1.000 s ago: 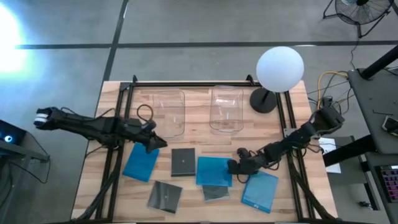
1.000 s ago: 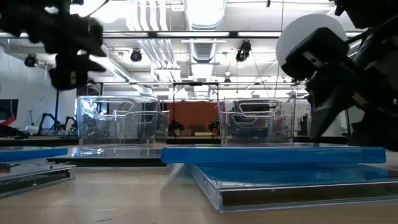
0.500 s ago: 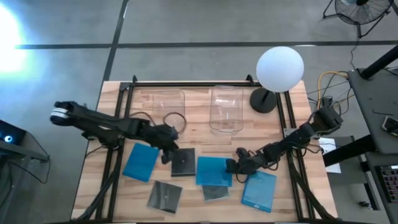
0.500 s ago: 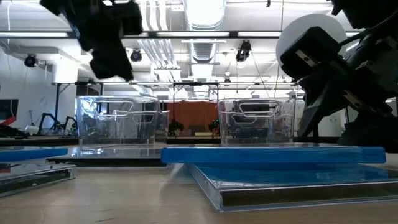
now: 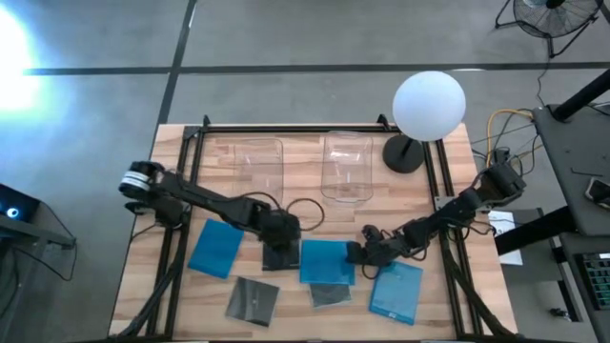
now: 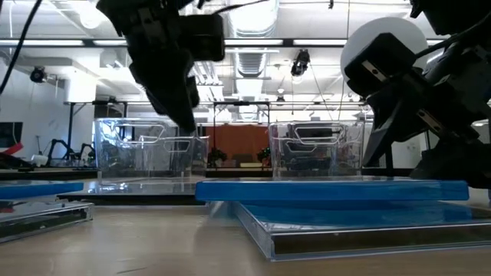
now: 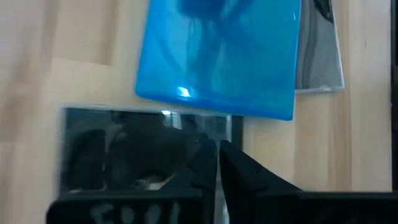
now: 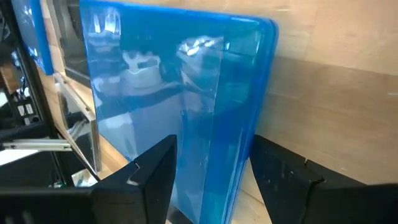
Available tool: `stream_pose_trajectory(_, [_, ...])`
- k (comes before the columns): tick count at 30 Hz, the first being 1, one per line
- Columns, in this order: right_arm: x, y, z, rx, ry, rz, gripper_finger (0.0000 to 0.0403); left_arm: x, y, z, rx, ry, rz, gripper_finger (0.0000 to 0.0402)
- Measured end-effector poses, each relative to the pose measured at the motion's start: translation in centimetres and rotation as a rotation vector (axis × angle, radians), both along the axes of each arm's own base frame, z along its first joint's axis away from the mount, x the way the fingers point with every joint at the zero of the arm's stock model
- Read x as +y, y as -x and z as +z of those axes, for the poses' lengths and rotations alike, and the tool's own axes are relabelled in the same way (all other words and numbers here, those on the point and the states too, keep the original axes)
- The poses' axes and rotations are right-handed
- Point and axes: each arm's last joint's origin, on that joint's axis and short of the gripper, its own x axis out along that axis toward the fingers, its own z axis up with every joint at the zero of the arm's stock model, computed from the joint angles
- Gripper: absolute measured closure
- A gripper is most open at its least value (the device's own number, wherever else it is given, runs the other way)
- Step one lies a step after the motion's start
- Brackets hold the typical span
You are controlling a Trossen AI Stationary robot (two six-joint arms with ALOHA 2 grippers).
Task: Pick & place jewel cases by type
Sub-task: Put the middle blue CD case into the right transparent bin
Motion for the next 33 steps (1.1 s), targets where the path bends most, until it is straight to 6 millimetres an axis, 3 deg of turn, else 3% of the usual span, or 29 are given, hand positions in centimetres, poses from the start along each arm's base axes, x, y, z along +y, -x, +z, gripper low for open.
stream_pose_trajectory(10, [-0.5,1.1,-0.9,0.074,-0.006,0.016,0.0209,-2.3,-3.3,-2.7,0.072,0.072,-0.075,0.0401])
stream_pose_trajectory(19, [-0.9,-0.5,0.0,0.025,0.082,0.109,0.0209,-2.8,-5.8,-2.6,0.012,0.095,-0.093,0.0401])
stream_pose_trajectory(33, [-0.9,-2.3,1.5,-0.18,0.143,0.082,0.0209,-2.7,-6.5,-3.2,-0.025,0.051,-0.085,0.0401])
